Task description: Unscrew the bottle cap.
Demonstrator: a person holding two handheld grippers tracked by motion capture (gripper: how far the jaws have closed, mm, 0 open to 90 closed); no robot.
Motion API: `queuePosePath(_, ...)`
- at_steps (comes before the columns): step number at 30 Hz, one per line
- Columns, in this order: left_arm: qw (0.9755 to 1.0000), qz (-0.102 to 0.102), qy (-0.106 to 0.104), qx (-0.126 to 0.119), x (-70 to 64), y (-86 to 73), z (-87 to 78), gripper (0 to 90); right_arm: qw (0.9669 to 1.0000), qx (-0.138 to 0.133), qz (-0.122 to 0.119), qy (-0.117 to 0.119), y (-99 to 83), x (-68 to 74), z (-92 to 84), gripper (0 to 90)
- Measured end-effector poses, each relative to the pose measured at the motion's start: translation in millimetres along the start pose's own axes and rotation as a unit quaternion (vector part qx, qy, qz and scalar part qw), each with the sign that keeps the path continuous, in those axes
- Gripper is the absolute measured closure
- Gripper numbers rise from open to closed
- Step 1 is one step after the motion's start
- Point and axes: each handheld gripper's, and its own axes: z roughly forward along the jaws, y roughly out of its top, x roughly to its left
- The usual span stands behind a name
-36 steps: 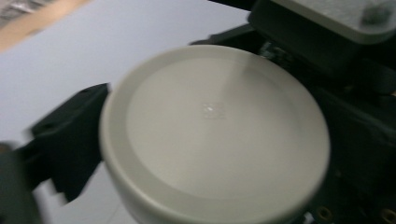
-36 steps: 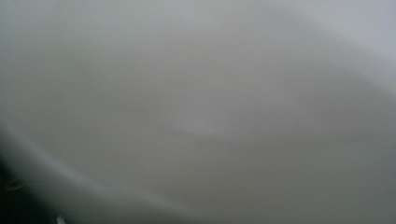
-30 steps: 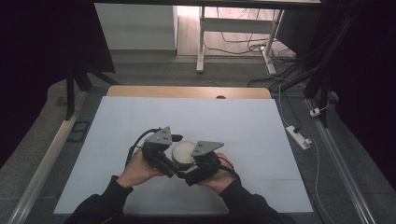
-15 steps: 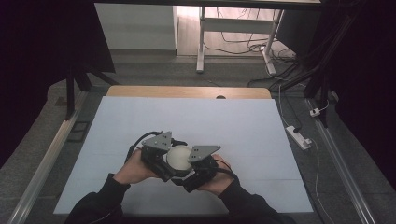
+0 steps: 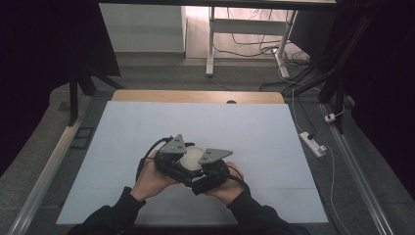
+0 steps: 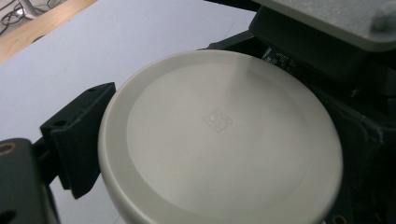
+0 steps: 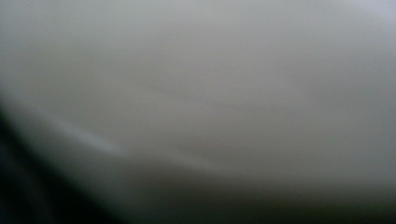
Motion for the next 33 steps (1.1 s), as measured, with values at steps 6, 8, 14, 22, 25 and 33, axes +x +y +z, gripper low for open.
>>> queuePosePath(6,1.0,0.008,0.001,-0.001,-1.9,2.1,-3.3,7.4,1.0,-0.003,0.0,0.006,0.2,0.5,-0.3,6.7)
queuePosePath(8,0.9999,0.012,0.0,-0.001,-2.0,3.1,-4.5,7.4,0.9999,-0.005,-0.003,0.008,0.3,0.6,-0.8,6.7)
queuePosePath(14,0.9999,0.014,-0.004,-0.007,-1.1,4.6,-9.5,7.5,0.9998,-0.012,-0.009,0.015,0.9,1.2,-2.5,6.7)
queuePosePath(22,0.9997,0.021,-0.007,-0.009,-0.2,5.8,-14.1,7.5,0.9996,-0.015,-0.012,0.022,0.9,1.4,-3.1,6.7)
queuePosePath(25,0.9997,0.024,-0.006,-0.008,-0.2,6.3,-15.5,7.5,0.9996,-0.015,-0.015,0.021,1.0,1.5,-3.3,6.7)
queuePosePath(33,0.9991,0.005,-0.015,-0.038,6.1,8.2,-30.0,7.6,0.9997,-0.014,-0.008,0.018,-0.8,-2.2,-4.7,6.7)
